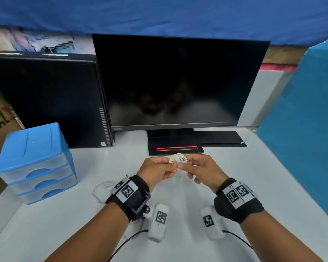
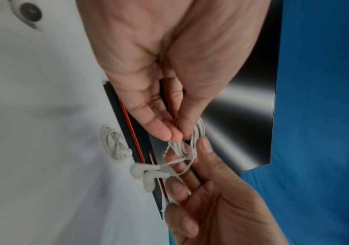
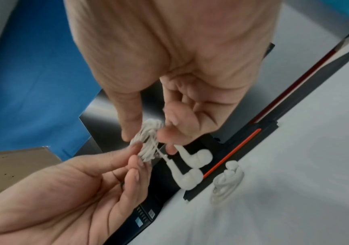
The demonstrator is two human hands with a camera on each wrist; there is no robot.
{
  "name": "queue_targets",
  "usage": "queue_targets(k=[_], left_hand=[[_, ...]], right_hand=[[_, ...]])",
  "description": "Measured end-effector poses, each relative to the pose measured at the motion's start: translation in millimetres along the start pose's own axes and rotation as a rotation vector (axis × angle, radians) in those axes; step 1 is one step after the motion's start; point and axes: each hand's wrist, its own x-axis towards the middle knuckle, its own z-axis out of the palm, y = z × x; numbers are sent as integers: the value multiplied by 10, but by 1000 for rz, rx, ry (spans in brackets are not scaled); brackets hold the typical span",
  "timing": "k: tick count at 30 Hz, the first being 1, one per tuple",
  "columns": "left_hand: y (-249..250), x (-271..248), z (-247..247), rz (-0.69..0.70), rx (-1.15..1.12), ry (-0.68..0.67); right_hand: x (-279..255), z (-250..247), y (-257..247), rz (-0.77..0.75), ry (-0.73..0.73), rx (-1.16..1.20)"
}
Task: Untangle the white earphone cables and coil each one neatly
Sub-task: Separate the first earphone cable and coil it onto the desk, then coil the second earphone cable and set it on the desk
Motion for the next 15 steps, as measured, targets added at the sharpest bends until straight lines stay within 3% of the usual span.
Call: queue_targets(k=[5, 9, 12, 15], left_hand=[[-66, 36, 46, -44, 80, 22], [-152, 85, 65, -158, 172, 27], [-215, 152, 73, -236, 342, 36], [-199, 177, 96, -244, 474, 47]], right_hand=[[131, 45, 137, 63, 77, 99], [277, 91, 269, 227, 95, 113], [391, 100, 388, 362, 32, 73], [495, 76, 432, 406, 68, -39]])
